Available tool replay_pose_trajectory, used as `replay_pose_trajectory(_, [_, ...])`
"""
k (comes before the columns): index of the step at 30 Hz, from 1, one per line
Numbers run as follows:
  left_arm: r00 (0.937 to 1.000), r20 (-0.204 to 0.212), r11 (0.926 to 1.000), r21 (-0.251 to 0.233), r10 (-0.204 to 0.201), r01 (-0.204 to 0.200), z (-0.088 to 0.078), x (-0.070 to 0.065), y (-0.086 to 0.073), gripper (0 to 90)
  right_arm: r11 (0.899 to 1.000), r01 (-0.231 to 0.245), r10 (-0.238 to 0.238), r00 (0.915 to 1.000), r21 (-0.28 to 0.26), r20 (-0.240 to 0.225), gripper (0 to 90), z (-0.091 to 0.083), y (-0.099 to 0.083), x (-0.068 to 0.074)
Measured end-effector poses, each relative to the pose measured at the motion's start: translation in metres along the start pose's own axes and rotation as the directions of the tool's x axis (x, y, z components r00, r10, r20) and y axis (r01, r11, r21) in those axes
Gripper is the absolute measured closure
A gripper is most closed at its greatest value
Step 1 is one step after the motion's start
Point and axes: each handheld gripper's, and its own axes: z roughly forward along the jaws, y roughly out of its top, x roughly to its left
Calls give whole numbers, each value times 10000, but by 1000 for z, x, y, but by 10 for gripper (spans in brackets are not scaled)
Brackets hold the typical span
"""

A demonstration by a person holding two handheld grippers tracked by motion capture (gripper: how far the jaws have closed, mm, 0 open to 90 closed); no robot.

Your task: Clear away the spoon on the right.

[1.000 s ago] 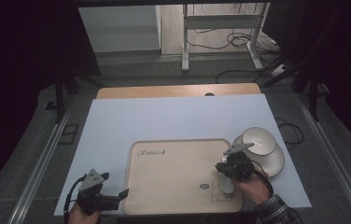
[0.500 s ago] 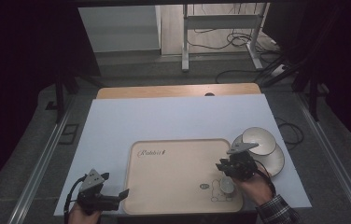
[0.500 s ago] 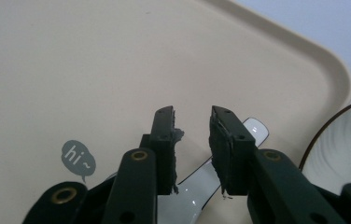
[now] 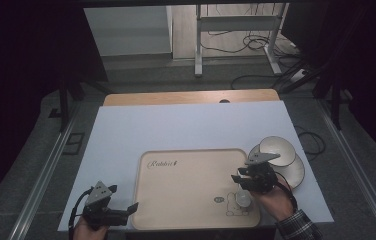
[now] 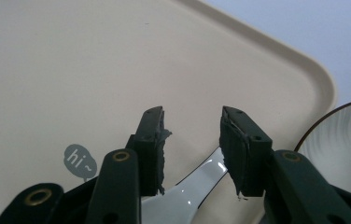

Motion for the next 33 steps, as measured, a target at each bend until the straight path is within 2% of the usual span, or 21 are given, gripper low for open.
replay_pose_trajectory(20, [9999, 69, 9999, -77, -92, 93, -1, 1, 0, 12, 9995, 15, -12, 10000, -311, 98, 437, -9, -3, -2])
replay_pose_trajectory(33, [9998, 98, 9998, -120, -148, 149, -1, 1, -1, 11, 9982, 169, -148, 9992, -577, 360, 347, -19, -6, 0])
